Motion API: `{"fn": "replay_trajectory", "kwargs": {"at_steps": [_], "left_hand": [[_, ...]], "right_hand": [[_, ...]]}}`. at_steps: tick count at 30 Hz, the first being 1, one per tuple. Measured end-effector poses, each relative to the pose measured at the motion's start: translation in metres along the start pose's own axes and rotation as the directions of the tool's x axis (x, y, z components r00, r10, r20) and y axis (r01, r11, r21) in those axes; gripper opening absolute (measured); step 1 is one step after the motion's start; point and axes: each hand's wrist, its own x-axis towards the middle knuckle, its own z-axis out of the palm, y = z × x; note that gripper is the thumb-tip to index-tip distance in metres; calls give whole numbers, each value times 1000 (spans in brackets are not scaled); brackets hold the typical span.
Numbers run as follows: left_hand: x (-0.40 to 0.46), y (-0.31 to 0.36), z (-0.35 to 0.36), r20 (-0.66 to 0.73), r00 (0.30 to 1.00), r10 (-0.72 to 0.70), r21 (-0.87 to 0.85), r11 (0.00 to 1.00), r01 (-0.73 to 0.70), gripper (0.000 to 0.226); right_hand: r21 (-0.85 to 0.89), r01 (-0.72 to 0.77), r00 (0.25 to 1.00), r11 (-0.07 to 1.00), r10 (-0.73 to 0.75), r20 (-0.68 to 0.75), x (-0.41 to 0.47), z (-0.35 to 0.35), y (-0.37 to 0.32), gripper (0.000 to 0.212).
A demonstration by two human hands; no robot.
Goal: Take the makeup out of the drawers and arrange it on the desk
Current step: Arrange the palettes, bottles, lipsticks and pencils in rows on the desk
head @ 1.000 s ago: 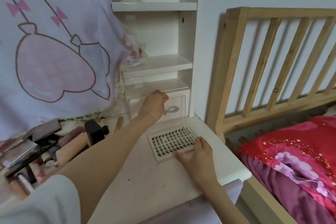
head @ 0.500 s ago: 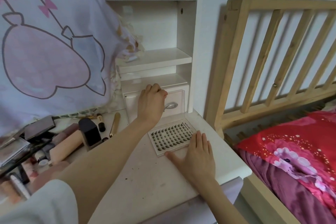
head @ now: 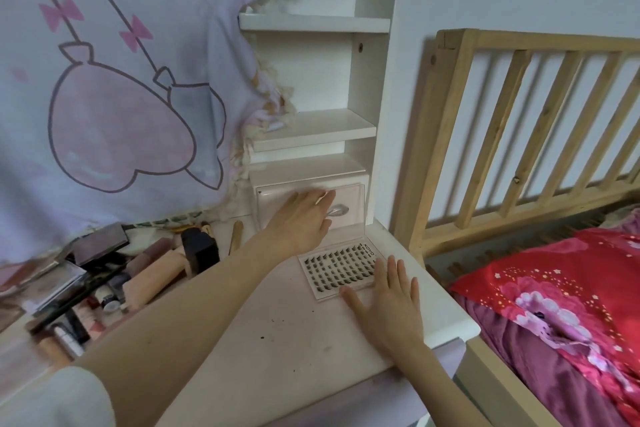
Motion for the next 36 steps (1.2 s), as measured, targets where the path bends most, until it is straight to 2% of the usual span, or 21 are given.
{"fn": "replay_trajectory", "kwargs": {"at_steps": [3,6,8,10,12,14,17,19,22,24,26,27,29,31,36], "left_hand": [[-20,1,-14,-5,999,33,-99,995,-33,45],[-49,-2,-31,-171,985,29,-242,968,-70,37],[-74,-8,-42,-272,962,32,-277,955,-110,31],[-104,-18,-52,-345,938,37,-284,948,-142,28],[-138,-32,-57,-391,920,2,-296,947,-127,27],[-172,-50,-59,-394,916,-75,-311,949,-56,26],[-221,-83,-53,-316,935,-163,-285,956,70,27],[-255,-111,-46,-277,917,-288,-339,922,187,23],[-307,-160,-35,-241,831,-501,-353,843,406,24],[-338,-191,-26,-216,775,-594,-317,793,520,26],[-364,-214,-18,-187,716,-672,-300,733,610,32],[-375,-223,-14,-173,690,-703,-302,704,642,36],[-390,-237,-3,-121,669,-733,-272,673,688,44],[-397,-247,8,-54,668,-742,-158,667,728,49],[-396,-248,19,3,653,-758,-40,652,757,54]], "right_hand": [[39,56,994,998,-52,-93,-9,-3,-7,74],[172,211,955,962,-165,-246,-25,-6,-35,57],[235,323,906,917,-228,-355,-37,-5,-59,43],[252,406,874,878,-292,-388,-50,-6,-87,35],[285,488,850,825,-374,-371,-64,-6,-115,29],[326,548,829,770,-449,-334,-76,-2,-143,27],[340,617,787,710,-551,-277,-90,7,-186,24],[342,649,759,680,-610,-227,-94,19,-214,26],[306,672,733,674,-665,-146,-93,36,-251,32],[298,680,719,670,-688,-94,-88,43,-275,38],[172,759,639,627,-769,-18,-78,52,-303,48],[132,773,626,621,-779,-3,-71,57,-318,45],[182,733,669,656,-744,-12,-58,67,-347,36],[197,731,668,653,-745,-7,-46,78,-377,33],[-6,747,661,665,-741,120,-16,110,-434,48]]}}
